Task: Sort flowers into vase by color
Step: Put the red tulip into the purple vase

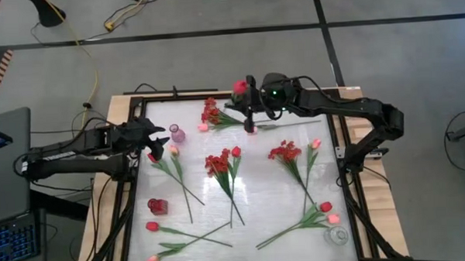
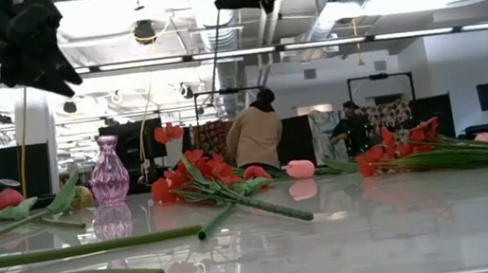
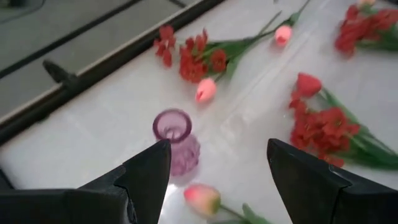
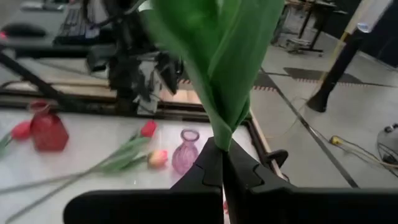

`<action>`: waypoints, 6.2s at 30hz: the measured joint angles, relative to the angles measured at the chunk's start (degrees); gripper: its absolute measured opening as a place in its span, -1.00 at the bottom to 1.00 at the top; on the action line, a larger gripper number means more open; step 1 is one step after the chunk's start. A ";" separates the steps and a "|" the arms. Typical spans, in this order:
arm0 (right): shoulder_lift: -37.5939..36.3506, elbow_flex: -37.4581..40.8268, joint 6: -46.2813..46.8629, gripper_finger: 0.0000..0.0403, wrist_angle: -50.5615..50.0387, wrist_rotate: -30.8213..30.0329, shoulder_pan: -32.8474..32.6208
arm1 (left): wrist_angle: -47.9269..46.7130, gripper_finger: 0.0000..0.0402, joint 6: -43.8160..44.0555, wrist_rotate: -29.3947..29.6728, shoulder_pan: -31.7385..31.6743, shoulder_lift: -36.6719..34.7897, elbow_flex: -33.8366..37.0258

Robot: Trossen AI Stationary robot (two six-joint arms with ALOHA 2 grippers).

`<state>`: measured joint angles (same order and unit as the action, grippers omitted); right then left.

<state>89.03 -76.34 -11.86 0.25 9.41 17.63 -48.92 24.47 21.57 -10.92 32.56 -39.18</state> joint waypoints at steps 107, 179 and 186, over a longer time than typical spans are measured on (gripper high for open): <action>44.43 -36.60 10.29 -0.88 8.32 2.41 -2.33 | -8.16 0.26 -0.63 1.68 0.08 0.02 0.07; 22.02 -50.56 13.23 0.40 -82.43 -8.61 -12.81 | -1.75 -0.19 4.03 -8.78 23.70 18.82 -11.82; 8.52 -31.49 26.67 0.40 -74.59 -23.55 -25.03 | 9.84 -0.24 5.08 -6.97 34.50 26.65 -11.87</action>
<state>97.55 -107.83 14.81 -74.34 -14.14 -7.40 -39.08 29.55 14.59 23.58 59.21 -51.05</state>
